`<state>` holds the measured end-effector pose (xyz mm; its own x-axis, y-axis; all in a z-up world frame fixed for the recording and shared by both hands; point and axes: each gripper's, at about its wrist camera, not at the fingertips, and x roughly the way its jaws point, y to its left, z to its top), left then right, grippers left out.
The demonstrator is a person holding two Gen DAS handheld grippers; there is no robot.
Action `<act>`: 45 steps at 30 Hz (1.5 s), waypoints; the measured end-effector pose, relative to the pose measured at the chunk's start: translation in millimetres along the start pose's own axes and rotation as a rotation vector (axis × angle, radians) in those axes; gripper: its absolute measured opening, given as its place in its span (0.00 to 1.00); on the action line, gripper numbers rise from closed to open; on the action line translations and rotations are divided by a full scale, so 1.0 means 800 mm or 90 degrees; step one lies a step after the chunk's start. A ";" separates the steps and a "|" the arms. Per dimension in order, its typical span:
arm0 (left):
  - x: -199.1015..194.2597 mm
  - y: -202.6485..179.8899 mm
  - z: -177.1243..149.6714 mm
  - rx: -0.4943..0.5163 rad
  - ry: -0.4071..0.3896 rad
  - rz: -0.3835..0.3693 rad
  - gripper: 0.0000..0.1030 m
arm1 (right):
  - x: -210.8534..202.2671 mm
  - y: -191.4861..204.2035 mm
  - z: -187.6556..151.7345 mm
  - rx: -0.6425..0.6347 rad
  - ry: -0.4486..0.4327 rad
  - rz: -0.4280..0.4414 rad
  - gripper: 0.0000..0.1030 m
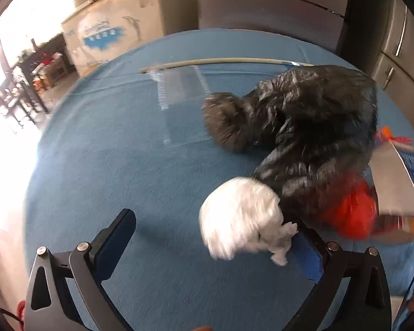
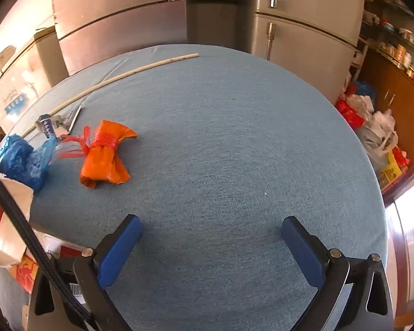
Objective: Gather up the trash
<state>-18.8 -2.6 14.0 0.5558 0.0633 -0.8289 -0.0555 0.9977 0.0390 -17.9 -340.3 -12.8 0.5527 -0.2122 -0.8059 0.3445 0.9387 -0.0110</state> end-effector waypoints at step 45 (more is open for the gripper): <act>-0.367 0.035 -0.162 -0.008 -0.247 0.044 1.00 | -0.373 0.005 -0.164 -0.093 -0.168 0.165 1.00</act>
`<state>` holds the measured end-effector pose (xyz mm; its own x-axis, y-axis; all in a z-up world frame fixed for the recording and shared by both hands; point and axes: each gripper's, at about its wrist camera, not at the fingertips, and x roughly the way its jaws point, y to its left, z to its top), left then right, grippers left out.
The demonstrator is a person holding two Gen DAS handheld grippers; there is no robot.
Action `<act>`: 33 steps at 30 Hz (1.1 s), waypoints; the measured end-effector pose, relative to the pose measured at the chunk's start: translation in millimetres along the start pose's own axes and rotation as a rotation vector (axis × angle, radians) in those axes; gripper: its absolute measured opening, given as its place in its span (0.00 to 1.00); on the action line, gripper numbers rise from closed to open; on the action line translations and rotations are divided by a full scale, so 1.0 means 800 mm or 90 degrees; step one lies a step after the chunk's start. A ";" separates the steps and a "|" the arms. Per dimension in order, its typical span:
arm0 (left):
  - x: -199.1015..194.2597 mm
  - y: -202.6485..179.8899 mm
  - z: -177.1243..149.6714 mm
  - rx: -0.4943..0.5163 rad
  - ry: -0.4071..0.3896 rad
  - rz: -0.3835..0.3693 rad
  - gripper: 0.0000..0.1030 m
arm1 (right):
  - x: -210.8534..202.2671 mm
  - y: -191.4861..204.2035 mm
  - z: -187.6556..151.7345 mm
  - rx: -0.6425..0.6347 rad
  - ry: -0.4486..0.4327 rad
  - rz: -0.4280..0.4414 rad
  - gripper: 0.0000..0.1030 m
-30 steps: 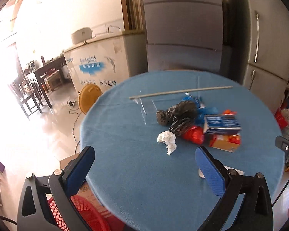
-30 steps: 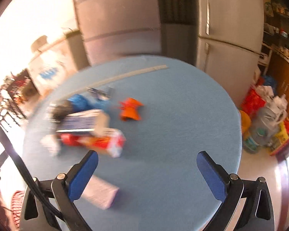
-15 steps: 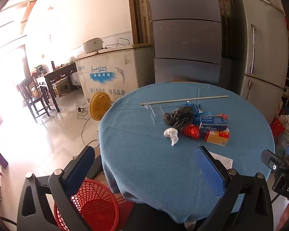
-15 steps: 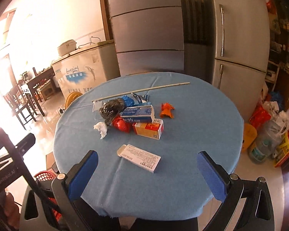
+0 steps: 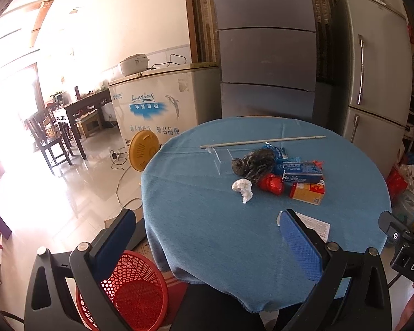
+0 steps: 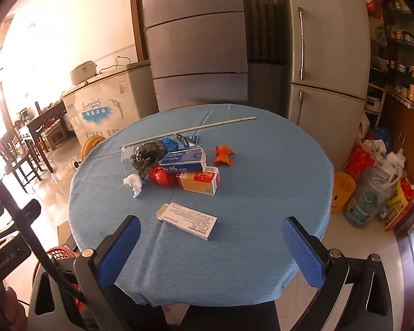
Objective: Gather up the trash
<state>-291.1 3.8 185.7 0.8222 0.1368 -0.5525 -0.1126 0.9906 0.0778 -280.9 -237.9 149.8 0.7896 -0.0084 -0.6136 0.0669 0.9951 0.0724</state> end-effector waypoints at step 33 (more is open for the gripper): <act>0.000 -0.016 0.002 0.027 0.016 -0.025 1.00 | -0.004 -0.003 0.001 -0.010 0.000 -0.007 1.00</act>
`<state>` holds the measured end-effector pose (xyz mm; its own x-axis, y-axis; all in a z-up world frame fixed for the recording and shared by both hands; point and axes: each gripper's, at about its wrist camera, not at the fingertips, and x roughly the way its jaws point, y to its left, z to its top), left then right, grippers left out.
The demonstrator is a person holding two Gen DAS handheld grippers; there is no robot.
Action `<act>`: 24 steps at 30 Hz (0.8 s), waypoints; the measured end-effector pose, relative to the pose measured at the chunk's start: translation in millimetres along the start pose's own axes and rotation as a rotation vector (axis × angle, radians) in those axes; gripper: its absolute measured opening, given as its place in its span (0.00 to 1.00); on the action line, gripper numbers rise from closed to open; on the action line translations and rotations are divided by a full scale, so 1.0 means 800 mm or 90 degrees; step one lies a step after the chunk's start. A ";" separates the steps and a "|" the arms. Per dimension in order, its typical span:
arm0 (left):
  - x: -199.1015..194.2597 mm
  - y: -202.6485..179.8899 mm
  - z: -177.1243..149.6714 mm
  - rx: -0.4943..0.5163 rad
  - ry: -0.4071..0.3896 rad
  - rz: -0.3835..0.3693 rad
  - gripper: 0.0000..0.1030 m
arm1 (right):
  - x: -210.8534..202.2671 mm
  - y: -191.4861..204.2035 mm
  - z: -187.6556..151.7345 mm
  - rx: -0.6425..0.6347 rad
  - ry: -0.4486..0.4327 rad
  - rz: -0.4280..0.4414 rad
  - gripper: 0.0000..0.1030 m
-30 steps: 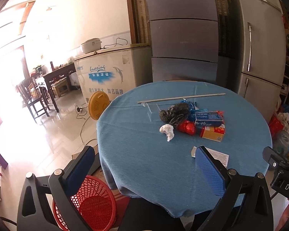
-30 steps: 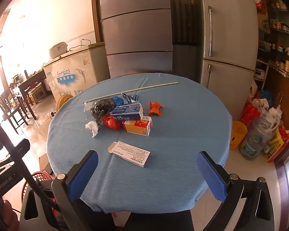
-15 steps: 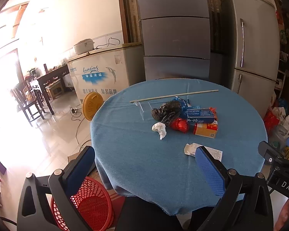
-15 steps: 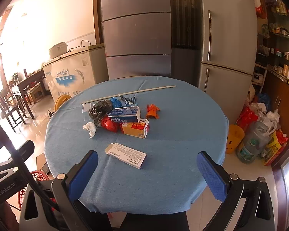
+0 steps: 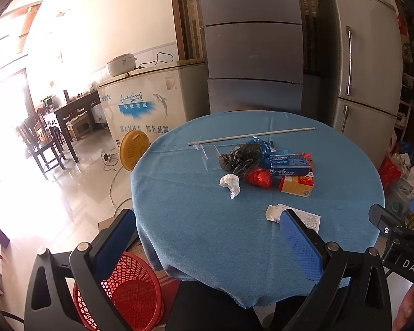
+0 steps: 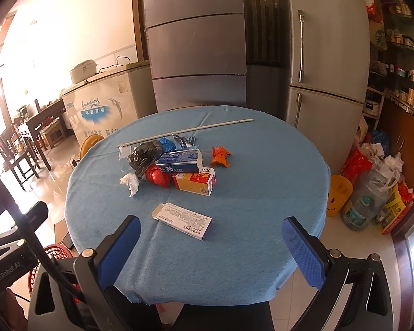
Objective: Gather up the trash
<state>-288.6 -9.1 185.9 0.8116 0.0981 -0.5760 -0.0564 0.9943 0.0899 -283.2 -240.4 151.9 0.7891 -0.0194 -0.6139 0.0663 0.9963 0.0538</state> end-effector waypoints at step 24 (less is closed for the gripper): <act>0.218 0.049 0.031 0.039 0.224 -0.013 1.00 | 0.193 -0.002 0.001 -0.149 0.142 0.246 1.00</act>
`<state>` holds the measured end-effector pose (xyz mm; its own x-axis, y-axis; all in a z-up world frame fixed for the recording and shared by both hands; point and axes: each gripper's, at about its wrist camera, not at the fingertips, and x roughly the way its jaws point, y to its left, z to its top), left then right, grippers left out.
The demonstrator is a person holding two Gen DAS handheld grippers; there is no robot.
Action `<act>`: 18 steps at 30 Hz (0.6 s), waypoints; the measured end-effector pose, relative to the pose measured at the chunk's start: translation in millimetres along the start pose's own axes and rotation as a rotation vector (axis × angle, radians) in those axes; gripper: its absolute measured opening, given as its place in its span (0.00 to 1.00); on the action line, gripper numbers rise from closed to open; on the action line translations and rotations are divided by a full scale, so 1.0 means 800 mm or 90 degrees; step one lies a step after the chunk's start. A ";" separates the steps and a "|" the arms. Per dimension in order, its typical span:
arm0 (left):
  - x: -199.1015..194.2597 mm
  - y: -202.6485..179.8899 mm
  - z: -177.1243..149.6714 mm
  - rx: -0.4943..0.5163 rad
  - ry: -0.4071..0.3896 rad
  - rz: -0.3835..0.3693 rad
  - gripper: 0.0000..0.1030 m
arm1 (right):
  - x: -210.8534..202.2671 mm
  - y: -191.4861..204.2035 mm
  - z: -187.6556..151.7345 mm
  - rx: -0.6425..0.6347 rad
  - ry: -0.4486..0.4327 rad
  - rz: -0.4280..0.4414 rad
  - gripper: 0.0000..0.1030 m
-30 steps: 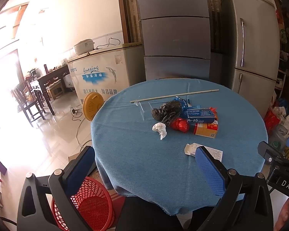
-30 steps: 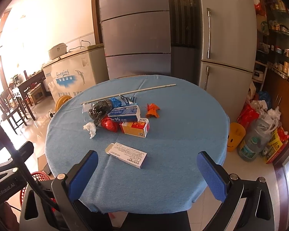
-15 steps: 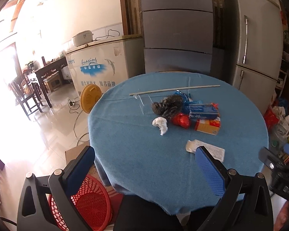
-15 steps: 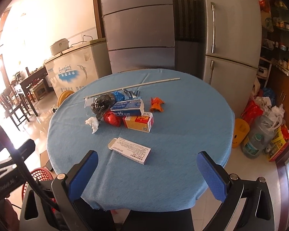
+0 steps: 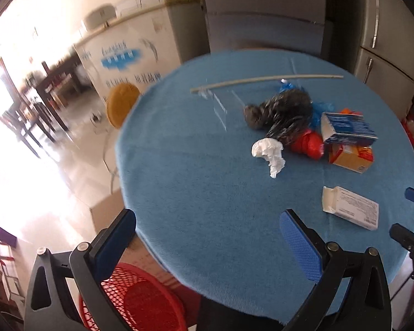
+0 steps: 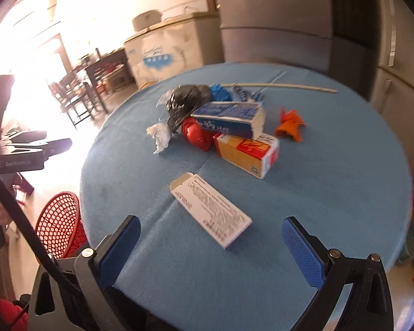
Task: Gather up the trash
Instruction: 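Grasp the white crumpled tissue with the left tool while the right tool grasps the white leaflet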
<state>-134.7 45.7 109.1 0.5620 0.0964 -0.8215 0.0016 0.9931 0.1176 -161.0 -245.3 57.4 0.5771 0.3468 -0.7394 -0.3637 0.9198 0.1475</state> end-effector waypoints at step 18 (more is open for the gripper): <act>0.145 -0.079 0.094 0.071 0.057 -0.087 0.99 | 0.132 -0.010 0.030 -0.089 0.130 0.094 0.82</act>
<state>-7.3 -11.3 48.0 0.4742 -0.0284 -0.8800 0.1672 0.9842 0.0583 -79.4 -212.0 -5.7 0.3557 0.4177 -0.8361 -0.5387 0.8227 0.1819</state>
